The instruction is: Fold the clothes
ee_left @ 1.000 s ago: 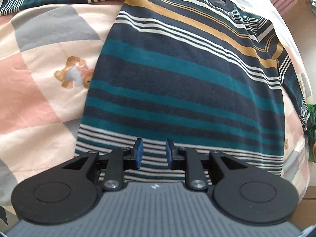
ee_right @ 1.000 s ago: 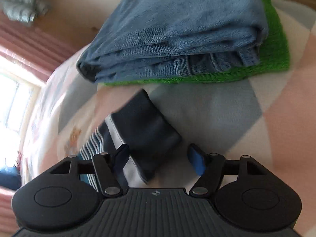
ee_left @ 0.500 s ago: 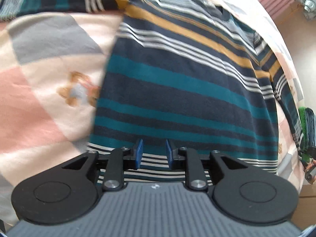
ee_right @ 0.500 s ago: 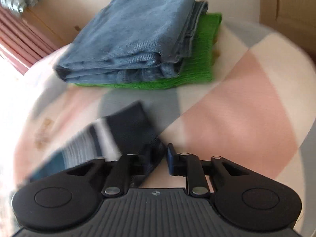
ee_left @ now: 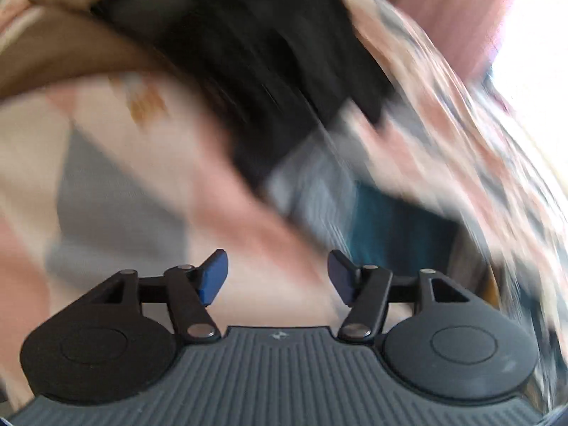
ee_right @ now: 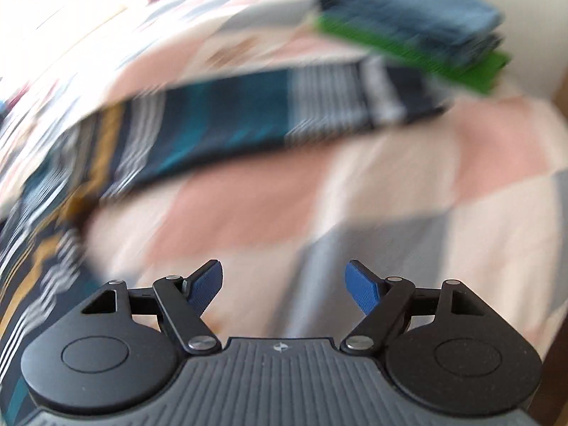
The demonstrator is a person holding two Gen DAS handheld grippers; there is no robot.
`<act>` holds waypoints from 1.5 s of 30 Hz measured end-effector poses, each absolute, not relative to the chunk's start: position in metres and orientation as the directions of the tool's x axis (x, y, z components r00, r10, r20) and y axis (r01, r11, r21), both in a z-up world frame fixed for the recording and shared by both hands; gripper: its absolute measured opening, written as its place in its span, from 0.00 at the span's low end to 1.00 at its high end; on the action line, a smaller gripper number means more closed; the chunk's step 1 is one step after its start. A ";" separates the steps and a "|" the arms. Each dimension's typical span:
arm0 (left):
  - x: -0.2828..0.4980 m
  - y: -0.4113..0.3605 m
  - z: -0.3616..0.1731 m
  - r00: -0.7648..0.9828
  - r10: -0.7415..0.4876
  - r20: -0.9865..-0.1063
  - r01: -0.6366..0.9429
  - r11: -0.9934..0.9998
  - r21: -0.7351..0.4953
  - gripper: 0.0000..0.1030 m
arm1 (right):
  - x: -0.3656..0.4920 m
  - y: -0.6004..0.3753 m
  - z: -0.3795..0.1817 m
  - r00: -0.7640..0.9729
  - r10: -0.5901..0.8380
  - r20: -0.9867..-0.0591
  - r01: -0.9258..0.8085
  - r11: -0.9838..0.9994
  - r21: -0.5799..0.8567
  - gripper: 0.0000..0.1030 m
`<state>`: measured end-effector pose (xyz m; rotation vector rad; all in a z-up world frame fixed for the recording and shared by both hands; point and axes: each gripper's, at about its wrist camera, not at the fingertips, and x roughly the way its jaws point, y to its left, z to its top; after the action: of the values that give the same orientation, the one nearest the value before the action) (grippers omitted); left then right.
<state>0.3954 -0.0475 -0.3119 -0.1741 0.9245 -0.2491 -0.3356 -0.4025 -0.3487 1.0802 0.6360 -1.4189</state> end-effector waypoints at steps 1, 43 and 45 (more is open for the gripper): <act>0.414 -0.048 -0.313 0.587 -0.288 -0.757 0.153 0.957 -0.245 0.65 | -0.324 -0.401 -0.349 0.127 -0.440 -0.889 0.963 -0.159 0.216 0.77; -0.012 -0.060 -0.243 0.056 -0.240 -0.969 0.692 0.709 -0.135 0.61 | -0.307 -0.273 -0.262 0.371 -0.291 -0.882 0.907 0.320 0.275 0.90; -0.045 -0.061 -0.225 0.090 -0.238 -0.967 0.738 0.668 -0.096 0.70 | -0.303 -0.261 -0.243 0.398 -0.269 -0.877 0.881 0.377 0.284 0.94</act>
<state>-0.0450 -0.0612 -0.2249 0.4802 1.2877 -0.7682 -0.3027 -0.2609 -0.2432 0.8744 0.8453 -0.8598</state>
